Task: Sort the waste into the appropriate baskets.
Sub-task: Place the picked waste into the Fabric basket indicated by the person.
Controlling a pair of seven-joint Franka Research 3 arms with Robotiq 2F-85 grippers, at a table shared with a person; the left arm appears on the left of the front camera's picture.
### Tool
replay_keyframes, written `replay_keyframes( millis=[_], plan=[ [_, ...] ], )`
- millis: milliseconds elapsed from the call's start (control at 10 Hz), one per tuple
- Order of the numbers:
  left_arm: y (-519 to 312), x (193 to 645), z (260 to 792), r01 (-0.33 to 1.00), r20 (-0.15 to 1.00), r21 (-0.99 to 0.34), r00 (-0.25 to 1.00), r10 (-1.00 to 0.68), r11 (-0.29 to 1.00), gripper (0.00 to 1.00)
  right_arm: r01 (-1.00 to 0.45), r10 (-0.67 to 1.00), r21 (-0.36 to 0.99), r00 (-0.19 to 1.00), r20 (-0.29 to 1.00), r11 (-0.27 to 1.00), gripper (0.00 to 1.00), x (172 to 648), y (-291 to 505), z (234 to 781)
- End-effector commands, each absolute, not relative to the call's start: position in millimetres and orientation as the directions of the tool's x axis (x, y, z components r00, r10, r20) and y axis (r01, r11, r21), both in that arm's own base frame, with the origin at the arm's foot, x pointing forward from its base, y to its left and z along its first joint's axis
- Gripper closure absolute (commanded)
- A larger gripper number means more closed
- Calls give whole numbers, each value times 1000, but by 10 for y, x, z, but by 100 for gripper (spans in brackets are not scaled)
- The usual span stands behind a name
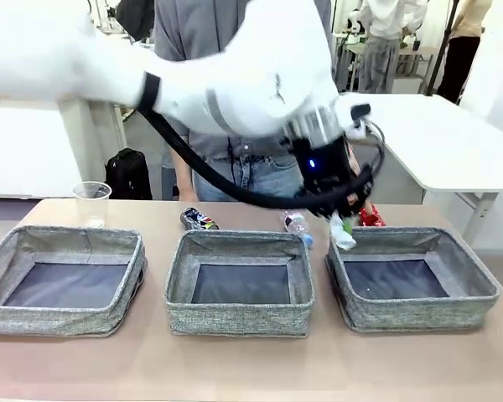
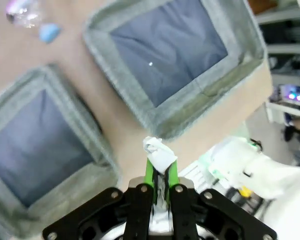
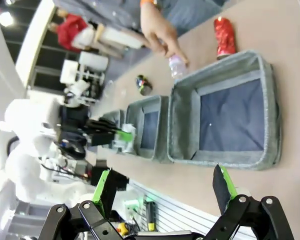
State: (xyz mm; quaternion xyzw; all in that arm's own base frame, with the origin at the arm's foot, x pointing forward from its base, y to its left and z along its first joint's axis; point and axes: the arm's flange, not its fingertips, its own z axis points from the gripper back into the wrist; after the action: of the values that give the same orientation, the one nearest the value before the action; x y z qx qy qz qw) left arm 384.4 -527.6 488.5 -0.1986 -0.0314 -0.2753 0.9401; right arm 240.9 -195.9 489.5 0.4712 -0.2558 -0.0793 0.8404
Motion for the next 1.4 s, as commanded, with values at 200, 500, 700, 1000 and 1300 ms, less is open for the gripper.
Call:
replay_keyframes(
  millis=[200,500,700,1000,1300],
  plan=[
    [-5958,4065,4727,567,216,-350,823,-525,746,91,-115,-331,818,876,351,563,0,2511,-1816,4915],
    [-6030,4094,4620,556,235,-337,831,-504,760,91,-115,-331,818,876,351,563,0,2511,-1816,4915],
    [-6020,4083,4630,563,248,-330,826,-506,758,91,-115,-331,818,876,351,563,0,2511,-1816,4915],
    [-6018,4085,4631,575,258,-323,818,-514,752,0,-115,-331,818,876,351,563,0,2511,-1816,4915],
    [-5997,4081,4650,570,268,-329,821,-504,753,8,-115,-331,818,876,351,563,0,2511,-1816,4915]
  ],
)
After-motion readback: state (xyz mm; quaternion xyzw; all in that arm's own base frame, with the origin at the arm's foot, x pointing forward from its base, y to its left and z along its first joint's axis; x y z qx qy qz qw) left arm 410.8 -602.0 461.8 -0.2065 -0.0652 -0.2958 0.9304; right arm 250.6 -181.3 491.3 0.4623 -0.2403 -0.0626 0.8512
